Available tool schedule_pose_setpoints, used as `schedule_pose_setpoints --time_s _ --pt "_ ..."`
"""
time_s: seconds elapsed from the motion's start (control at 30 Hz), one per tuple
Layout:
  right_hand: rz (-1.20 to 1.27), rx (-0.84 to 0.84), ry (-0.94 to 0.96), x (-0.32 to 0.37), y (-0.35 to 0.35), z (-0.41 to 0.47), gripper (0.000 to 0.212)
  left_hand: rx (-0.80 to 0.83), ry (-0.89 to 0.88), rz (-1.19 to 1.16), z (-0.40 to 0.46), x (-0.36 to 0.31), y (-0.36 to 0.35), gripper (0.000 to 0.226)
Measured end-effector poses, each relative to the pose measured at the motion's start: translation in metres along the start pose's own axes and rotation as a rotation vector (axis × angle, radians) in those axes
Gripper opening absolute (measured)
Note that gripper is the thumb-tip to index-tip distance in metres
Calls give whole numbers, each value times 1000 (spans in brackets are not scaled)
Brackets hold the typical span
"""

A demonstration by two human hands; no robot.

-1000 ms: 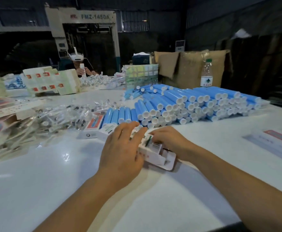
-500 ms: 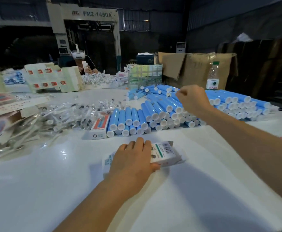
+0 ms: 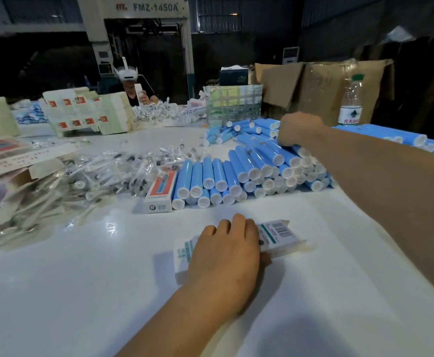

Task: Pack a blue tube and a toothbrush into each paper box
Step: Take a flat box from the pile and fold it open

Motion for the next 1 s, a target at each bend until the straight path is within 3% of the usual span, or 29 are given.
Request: schedule_pose_setpoints --time_s 0.13,0.2,0.3,0.4,0.6,0.8,0.9,1.0 --pt "263 -151 -23 -7 17 -20 30 11 14 -10 1 2 -3 50" --pt "504 -299 -22 -15 29 -40 27 -8 41 -16 2 5 -2 52" --pt "1013 -448 -23 -32 31 -85 84 -40 89 -6 5 10 -1 54" --pt "1349 -533 -18 -48 7 -136 101 -74 132 -17 5 12 3 54" --pt "1759 -474 -241 -45 -51 -176 77 -106 162 -37 0 2 11 57" --pt "1639 -285 -221 -18 -66 -188 19 -98 172 -30 -3 -1 11 59" --pt "1542 -169 -102 -9 -66 -195 37 -93 172 -21 -4 0 11 59" --pt "1568 -197 -126 -10 -66 -195 46 -92 169 -14 -3 2 11 57"
Point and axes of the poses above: each hand's wrist, its own z-axis towards the middle knuckle, its own y-axis out of the back of the hand, x = y × z, the point moved 3 cm from there along z, towards the middle knuckle, and after that the axes turned 7 degrees about y, right-handed, at the moved point
